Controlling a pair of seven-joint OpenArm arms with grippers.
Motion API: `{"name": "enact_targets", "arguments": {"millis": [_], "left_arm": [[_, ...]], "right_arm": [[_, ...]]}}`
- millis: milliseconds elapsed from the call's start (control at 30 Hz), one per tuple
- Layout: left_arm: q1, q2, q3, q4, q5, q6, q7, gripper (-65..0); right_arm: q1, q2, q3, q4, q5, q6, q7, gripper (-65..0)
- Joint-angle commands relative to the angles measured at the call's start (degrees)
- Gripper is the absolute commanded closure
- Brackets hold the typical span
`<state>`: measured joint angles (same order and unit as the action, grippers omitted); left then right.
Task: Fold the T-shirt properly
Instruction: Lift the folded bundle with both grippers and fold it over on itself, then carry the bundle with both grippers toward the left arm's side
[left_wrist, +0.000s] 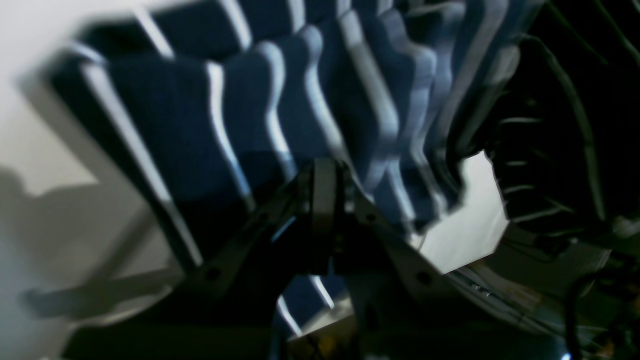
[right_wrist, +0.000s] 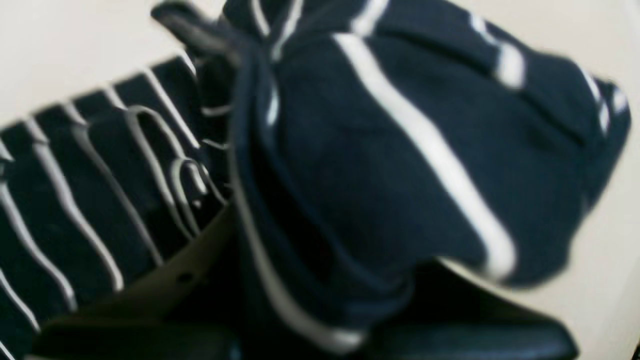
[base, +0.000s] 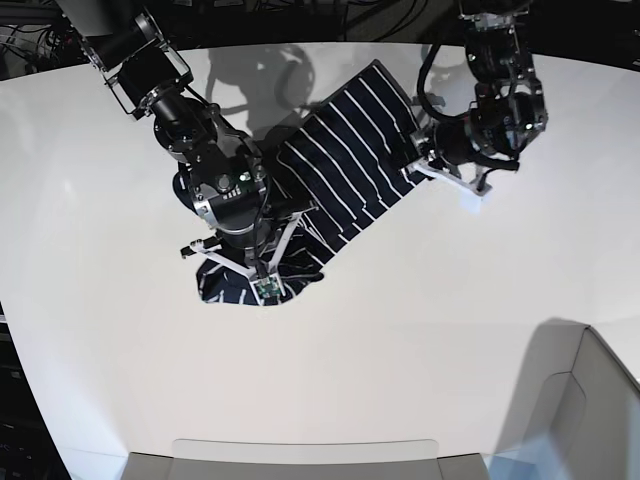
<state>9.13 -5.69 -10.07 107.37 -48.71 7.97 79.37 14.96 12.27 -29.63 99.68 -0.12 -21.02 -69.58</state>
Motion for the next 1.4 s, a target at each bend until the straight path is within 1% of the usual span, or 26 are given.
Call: {"name": "enact_targets", "arguments": {"millis": [0, 33, 100, 167, 200, 267, 367, 467, 533, 633, 767, 900, 967, 1133, 1233, 1367], "left_arm": [[1.6, -0.1, -2.3, 3.7, -1.4, 0.9, 0.6, 0.0], [3.3, 0.0, -5.2, 6.6, -1.4, 0.9, 0.6, 0.0], [5.7, 0.0, -10.0, 8.5, -1.4, 0.9, 0.6, 0.0], [7.6, -0.3, -12.6, 7.4, -1.2, 0.4, 0.6, 0.0], [8.7, -0.4, -12.7, 6.7, -1.1, 0.3, 0.6, 0.0], [9.8, -1.0, -11.0, 5.7, -1.2, 0.3, 0.6, 0.0], [9.6, -1.4, -6.1, 3.2, -0.9, 0.8, 0.6, 0.0], [5.8, -1.4, -2.5, -3.5, -0.8, 0.9, 0.6, 0.0], [4.4, -1.3, -1.5, -6.9, -0.8, 0.9, 0.6, 0.0], [3.7, -1.3, -1.3, -8.3, -0.9, 0.9, 0.6, 0.0], [3.5, -1.2, -1.3, -8.3, -1.0, 0.9, 0.6, 0.0], [2.4, -1.1, -1.3, -8.3, -1.3, 0.9, 0.6, 0.0], [2.5, -1.1, -1.4, -8.3, -1.3, 0.9, 0.6, 0.0], [3.0, -1.3, -2.0, -7.9, -1.4, 0.9, 0.6, 0.0], [4.6, -1.4, -2.6, -7.9, -1.4, 0.9, 0.6, 0.0], [6.2, -1.4, -8.3, -5.4, -1.4, 0.9, 0.6, 0.0]], "right_arm": [[1.3, -0.1, 0.4, 1.1, -1.1, -0.2, 0.5, 0.0], [1.3, -0.2, 0.3, 1.2, -1.1, -0.2, 0.5, 0.0], [1.3, -0.2, 0.3, 1.2, -1.1, -0.2, 0.5, 0.0], [1.3, -0.2, -0.5, 1.1, -1.1, -0.2, 0.5, 0.0], [1.3, 0.1, -1.2, 1.1, -1.1, -0.2, 0.5, 0.0], [1.3, 0.2, -2.5, 1.1, -1.1, -0.2, 0.5, 0.0], [1.3, 0.1, -6.0, 1.2, -1.1, -0.2, 0.5, 0.0], [1.5, -0.2, -10.9, 1.4, -1.1, -0.2, 0.5, 0.0], [1.7, -0.3, -13.8, 1.5, -1.1, -0.2, 0.7, 0.0], [1.8, -0.4, -17.6, 1.5, -1.1, -0.2, 0.9, 0.0], [1.9, -3.5, -19.5, 0.5, -1.1, -0.2, 0.9, 0.0], [2.8, -6.8, -19.7, -4.6, -1.1, -0.1, 2.1, 0.0], [3.1, -7.9, -21.5, -7.6, -1.1, -0.1, 2.9, -0.2], [3.6, -8.8, -26.1, -10.4, -1.1, -0.1, 5.1, -7.5], [3.5, -9.2, -26.3, -10.4, -0.7, -0.1, 5.8, -13.1], [3.4, -9.1, -26.3, -10.1, -0.6, 0.3, 7.4, -19.9]]}}
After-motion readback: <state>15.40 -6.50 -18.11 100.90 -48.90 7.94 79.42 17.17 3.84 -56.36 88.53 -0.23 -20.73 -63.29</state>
